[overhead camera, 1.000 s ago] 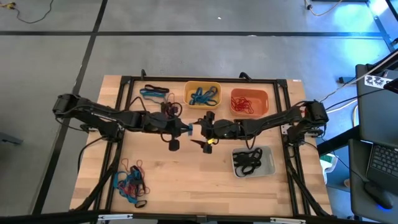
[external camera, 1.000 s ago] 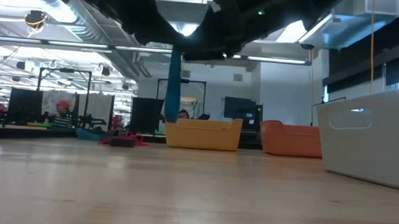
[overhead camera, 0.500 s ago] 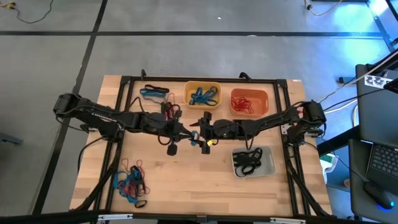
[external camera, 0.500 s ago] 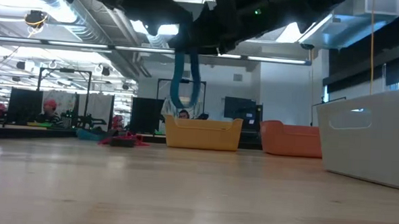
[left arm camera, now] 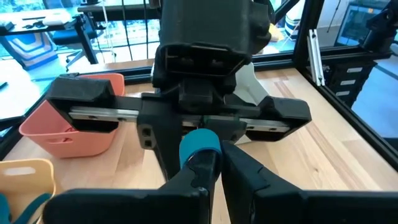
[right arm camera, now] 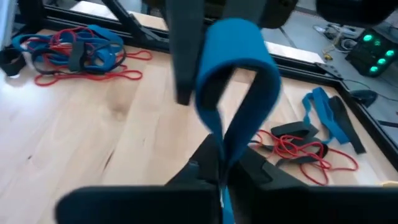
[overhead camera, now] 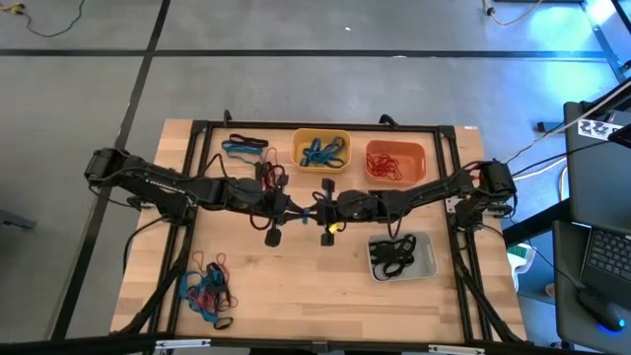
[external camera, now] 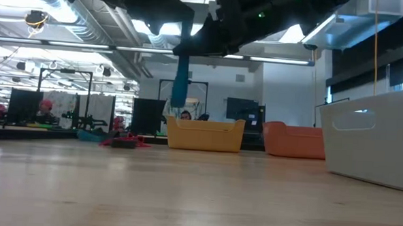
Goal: Sort rubber bands into baskets
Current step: Put the blue rubber band into the yellow bin
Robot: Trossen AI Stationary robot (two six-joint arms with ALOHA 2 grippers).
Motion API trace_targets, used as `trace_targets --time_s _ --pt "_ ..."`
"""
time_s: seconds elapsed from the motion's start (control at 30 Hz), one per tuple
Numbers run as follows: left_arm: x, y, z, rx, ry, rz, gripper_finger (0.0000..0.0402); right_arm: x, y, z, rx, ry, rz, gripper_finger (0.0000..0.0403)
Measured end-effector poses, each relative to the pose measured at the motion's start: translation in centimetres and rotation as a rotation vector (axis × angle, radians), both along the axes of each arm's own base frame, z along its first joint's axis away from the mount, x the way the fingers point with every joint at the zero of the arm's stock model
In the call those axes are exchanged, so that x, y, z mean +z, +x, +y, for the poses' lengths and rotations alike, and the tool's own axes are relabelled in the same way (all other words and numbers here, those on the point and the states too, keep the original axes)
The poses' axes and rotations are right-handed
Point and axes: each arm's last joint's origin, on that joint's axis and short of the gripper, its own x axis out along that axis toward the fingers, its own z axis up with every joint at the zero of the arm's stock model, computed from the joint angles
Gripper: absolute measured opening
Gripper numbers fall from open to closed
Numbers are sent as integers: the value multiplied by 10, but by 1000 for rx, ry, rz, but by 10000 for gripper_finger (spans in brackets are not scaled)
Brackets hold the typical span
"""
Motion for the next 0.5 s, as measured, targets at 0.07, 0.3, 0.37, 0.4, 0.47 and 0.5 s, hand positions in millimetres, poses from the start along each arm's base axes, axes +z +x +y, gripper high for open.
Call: trace_targets --time_s 0.07,0.3,0.37,0.4,0.47,0.5 --pt "0 0 0 0 -1 0 21 0 0 0 10 -14 1 13" --pt "-2 2 0 9 -25 2 24 -1 0 0 11 -17 9 16" --pt "-3 2 0 1 -1 9 35 -1 0 0 12 -20 12 7" --pt "-4 3 0 -2 22 10 44 -1 0 0 13 -24 13 6" --pt "-5 3 0 -4 47 20 67 -2 -1 0 18 -48 23 12" --pt "-6 3 0 -5 51 30 79 -2 -1 -1 8 -62 29 17"
